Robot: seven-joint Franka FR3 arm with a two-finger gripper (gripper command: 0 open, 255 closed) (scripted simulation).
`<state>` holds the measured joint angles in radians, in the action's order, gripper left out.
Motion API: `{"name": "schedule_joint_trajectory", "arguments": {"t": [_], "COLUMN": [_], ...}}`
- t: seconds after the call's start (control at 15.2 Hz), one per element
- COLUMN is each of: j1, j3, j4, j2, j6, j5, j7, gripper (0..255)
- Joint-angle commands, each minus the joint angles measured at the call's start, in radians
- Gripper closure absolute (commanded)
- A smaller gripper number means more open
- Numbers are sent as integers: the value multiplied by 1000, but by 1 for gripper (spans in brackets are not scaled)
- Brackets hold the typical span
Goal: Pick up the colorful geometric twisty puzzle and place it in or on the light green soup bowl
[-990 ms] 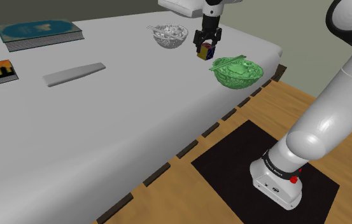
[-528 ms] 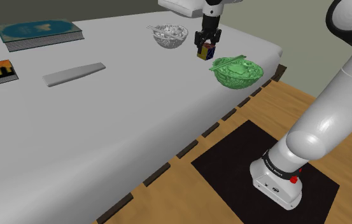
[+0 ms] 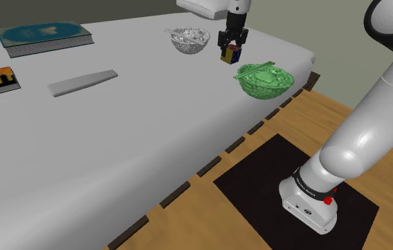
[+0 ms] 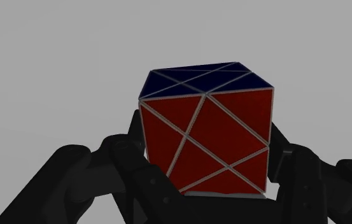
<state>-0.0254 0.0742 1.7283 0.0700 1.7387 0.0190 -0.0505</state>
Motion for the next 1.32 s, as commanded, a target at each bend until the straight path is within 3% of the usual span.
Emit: {"name": "schedule_joint_trajectory", "arguments": {"t": [0.0, 1.25], "j1": [0, -2], "j3": [0, 1], "j4": [-25, -350], "j2": [-1, 50], "j6": [-26, -300], "j5": [0, -4], "j7": [1, 9], "gripper": [255, 255]}}
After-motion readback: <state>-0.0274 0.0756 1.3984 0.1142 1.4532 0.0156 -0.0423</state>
